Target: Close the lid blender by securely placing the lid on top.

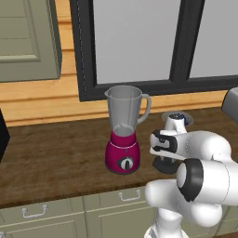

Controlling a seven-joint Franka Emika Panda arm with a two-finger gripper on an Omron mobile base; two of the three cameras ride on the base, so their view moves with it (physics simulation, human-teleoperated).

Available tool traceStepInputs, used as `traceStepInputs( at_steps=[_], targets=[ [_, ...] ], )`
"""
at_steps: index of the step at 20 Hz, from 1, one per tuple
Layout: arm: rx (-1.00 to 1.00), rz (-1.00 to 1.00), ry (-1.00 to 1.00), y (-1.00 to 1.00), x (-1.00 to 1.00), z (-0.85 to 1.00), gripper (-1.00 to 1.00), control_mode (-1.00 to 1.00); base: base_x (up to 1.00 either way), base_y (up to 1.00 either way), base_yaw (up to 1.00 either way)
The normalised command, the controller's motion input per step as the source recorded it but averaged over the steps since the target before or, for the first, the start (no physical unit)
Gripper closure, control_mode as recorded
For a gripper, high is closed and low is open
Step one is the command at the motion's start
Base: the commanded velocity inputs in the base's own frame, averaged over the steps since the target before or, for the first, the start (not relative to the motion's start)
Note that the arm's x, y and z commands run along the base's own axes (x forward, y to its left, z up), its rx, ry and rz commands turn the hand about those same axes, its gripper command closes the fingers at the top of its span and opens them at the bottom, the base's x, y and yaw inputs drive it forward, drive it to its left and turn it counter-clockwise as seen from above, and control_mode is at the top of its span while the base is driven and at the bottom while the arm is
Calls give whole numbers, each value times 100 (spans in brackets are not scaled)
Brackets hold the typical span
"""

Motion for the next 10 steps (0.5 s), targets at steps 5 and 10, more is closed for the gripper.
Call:
traceStepInputs(
  at_steps=[5, 10],
  targets=[
    [0, 0, 0, 0, 0, 0, 100, -100, 0, 0, 0],
    [0, 0, 0, 0, -1, 0, 100, -100, 0, 0, 0]
  ],
)
